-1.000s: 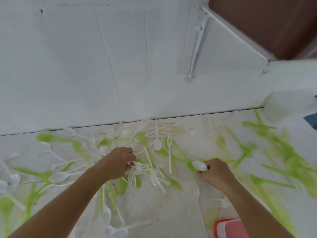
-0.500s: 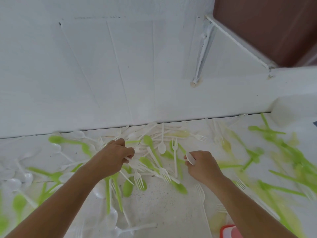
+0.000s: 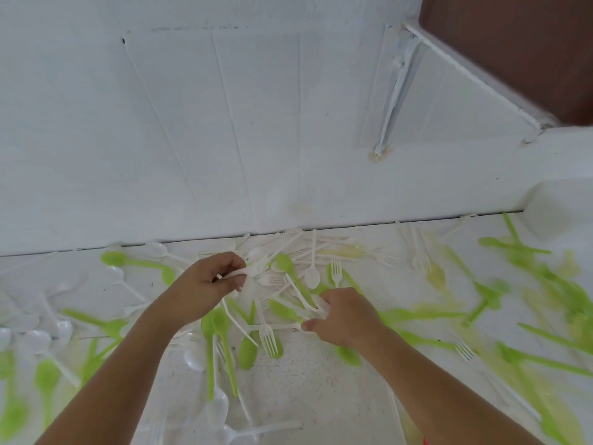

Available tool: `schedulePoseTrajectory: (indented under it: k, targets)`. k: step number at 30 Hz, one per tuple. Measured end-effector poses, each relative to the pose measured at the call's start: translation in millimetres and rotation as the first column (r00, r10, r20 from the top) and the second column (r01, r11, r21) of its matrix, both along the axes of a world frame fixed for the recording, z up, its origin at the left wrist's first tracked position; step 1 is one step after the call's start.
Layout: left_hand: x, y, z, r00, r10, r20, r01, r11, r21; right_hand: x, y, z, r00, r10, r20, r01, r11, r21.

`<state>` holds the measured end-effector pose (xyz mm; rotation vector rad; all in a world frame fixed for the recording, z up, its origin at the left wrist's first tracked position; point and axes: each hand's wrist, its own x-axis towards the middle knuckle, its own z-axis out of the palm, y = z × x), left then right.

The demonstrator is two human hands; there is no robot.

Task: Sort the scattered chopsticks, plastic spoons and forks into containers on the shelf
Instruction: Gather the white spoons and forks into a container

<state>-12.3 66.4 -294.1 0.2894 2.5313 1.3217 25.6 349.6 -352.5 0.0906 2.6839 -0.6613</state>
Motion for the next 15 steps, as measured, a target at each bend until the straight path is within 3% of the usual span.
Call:
schedulePoseTrajectory:
  k: [2, 6, 9, 11, 15]
  targets:
    - [1.3, 6.6, 3.3, 0.999, 0.046, 0.006, -0.046, 0.998, 0.049, 5.7, -5.6, 2.1, 0.998, 0.008, -0.055, -0.008, 1.0, 0.008]
    - [5.5, 19.2, 10.2, 0.993, 0.106, 0.056, -0.116, 0.968, 0.224, 9.4, -12.3, 16.4, 0.984, -0.155, -0.083, 0.102, 0.887, -0.451]
    - [11.4, 27.4, 12.2, 0.988, 0.134, 0.072, -0.149, 0.949, 0.278, 13.2, -29.2, 30.0, 0.984, -0.135, -0.116, 0.059, 0.862, -0.504]
    - [12.5, 28.8, 9.3, 0.971, 0.215, 0.102, -0.237, 0.92, 0.313, 13.0, -30.8, 38.2, 0.987, -0.156, -0.044, 0.108, 0.837, -0.537]
    - [17.8, 31.6, -11.4, 0.832, 0.375, 0.409, -0.532, 0.749, 0.395, 10.2, -22.1, 45.5, 0.963, -0.24, 0.121, 0.265, 0.774, -0.575]
